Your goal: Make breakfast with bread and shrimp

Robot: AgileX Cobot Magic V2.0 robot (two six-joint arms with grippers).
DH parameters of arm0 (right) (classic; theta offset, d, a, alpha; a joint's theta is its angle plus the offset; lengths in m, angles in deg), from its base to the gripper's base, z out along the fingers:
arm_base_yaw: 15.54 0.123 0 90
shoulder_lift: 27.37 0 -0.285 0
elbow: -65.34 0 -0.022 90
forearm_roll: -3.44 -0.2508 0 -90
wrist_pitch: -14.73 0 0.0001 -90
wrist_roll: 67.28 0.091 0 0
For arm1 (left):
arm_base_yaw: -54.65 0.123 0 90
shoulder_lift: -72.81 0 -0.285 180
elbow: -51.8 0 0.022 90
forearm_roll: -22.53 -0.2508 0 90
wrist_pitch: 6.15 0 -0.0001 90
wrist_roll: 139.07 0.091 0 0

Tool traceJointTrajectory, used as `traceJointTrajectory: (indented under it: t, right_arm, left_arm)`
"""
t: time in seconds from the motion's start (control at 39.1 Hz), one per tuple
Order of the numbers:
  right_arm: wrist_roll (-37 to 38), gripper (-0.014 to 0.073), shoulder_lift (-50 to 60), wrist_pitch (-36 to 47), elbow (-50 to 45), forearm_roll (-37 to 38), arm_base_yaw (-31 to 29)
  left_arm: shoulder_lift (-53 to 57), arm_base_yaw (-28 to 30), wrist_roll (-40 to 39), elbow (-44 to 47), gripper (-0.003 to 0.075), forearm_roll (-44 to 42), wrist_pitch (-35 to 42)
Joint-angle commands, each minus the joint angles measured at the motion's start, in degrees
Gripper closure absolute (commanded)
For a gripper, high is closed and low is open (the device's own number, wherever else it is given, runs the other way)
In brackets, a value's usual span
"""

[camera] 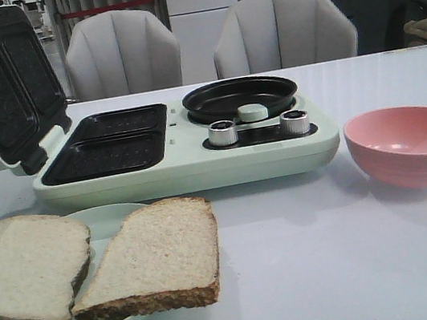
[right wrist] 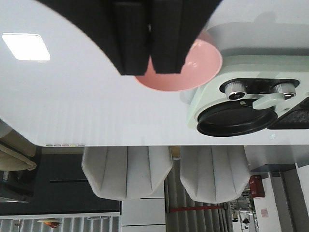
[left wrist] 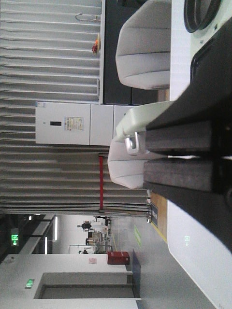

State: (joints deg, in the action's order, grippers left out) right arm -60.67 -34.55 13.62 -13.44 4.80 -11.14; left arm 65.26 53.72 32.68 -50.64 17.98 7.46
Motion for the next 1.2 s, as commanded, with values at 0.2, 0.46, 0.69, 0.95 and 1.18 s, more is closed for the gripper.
traceJointTrajectory:
  t: [0.2,0.46,0.69,0.95,1.18]
  right_arm:
    - [0.1,0.0451,1.2,4.9,1.0,0.5,-0.4]
    - [0.1,0.0451,1.2,4.9,1.0,0.5,-0.4]
    - [0.1,0.0451,1.2,4.9,1.0,0.5,-0.4]
    - [0.1,0.0451,1.2,4.9,1.0,0.5,-0.4]
    - [0.1,0.0451,1.2,4.9,1.0,0.5,-0.4]
  left_arm:
    - [-2.0,0.1,-0.6,-14.1,0.0607,0.1,-10.4]
    - [-10.6,0.1,-0.6,-24.4,0.0607,0.1,-31.5]
    - [-11.8,0.1,-0.6,-23.7,0.0607,0.0,-31.4]
    - [-11.8,0.1,-0.6,-23.7,0.0582,-0.4,-31.2]
    - [-11.8,0.1,-0.5,-23.7,0.0279,-0.1,-31.0]
